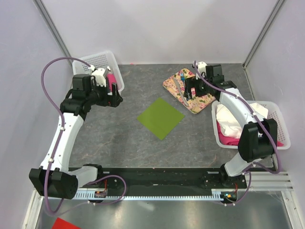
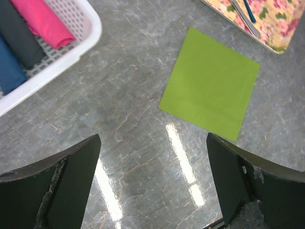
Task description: Place the utensils on the paper napkin and roll it up
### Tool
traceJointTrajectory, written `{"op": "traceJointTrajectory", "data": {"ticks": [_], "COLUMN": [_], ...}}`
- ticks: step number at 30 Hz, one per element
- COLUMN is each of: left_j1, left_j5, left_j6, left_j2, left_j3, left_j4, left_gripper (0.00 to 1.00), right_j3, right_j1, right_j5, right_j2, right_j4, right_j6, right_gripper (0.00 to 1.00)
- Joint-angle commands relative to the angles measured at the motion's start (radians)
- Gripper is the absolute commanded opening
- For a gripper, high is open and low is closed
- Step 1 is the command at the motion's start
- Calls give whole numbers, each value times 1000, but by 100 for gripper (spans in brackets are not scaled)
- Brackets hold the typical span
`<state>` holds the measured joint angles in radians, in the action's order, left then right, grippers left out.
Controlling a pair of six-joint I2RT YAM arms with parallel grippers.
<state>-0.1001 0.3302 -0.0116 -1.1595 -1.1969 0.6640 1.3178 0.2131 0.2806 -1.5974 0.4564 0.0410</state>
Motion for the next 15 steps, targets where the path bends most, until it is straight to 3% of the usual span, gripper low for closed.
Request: {"op": "traceJointTrajectory", "data": {"ticks": [1, 6, 12, 15], "left_j1": [3, 2, 2, 2], "left_j5": [-109, -194, -96, -34], "left_j6": [-91, -105, -77, -34], "left_j2": [-9, -23, -22, 21], "left_j3": [-95, -102, -90, -15], "left_j4": [-49, -116, -158, -246], "left_gripper": [99, 98, 100, 100], "right_j3": [101, 204, 389, 475], "right_j1": [0, 15, 26, 42], "right_j5": [-58, -170, -166, -147], "right_j2": [-65, -169, -353, -435], "right_j4": [-28, -36, -16, 7], "right_j6": [-7, -12, -41, -41], "right_gripper": [98, 98, 98, 97]}}
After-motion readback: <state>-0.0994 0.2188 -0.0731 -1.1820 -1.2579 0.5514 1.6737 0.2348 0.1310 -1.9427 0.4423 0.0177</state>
